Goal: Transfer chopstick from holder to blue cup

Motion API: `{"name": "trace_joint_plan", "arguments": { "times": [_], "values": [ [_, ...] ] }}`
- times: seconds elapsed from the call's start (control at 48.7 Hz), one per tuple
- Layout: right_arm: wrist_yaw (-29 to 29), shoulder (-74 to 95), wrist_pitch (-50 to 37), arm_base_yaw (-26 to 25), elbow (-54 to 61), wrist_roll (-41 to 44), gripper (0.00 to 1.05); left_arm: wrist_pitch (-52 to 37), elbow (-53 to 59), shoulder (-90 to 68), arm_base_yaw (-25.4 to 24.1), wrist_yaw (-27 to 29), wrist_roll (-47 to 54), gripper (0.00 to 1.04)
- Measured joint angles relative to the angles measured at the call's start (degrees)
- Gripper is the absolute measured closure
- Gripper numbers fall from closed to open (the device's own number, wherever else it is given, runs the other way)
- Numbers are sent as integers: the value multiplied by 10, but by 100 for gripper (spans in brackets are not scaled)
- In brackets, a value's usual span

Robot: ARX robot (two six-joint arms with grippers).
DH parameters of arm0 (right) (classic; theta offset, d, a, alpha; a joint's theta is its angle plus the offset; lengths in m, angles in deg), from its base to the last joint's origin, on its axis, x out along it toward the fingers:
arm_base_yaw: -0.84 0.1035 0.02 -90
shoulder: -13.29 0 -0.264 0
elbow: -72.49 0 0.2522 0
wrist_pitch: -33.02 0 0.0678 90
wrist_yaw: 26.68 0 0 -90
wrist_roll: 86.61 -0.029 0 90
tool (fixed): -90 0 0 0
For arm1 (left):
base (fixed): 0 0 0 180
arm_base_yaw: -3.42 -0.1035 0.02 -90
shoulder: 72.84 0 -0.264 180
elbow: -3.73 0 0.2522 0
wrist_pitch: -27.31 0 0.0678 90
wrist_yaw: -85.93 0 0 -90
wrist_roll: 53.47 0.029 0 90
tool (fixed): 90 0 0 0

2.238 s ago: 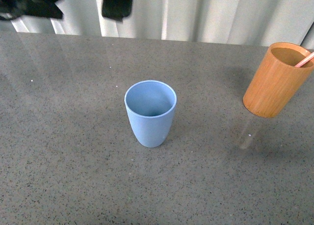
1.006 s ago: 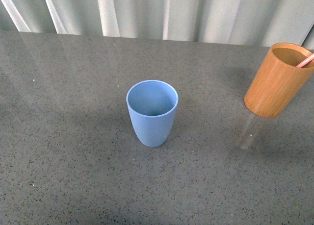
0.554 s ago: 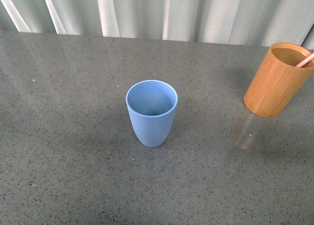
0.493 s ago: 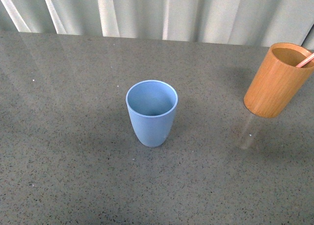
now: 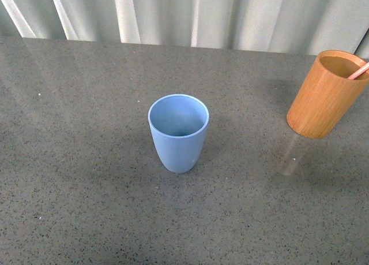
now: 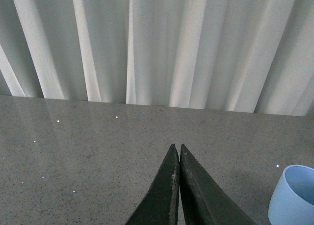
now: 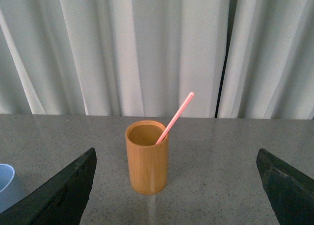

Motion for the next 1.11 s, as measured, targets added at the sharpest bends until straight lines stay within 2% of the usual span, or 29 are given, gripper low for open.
{"name": "trace_joint_plan", "arguments": {
  "times": [0.616,0.739,0.945,1.109],
  "values": [
    [0,0,0,0,0,0,10,94,0,94,0,0,0,101],
    [0,0,0,0,0,0,10,189,0,179,0,0,0,101],
    [0,0,0,0,0,0,10,193,0,190,0,0,0,101],
    [0,0,0,0,0,0,10,193,0,190,0,0,0,75]
  ]
}}
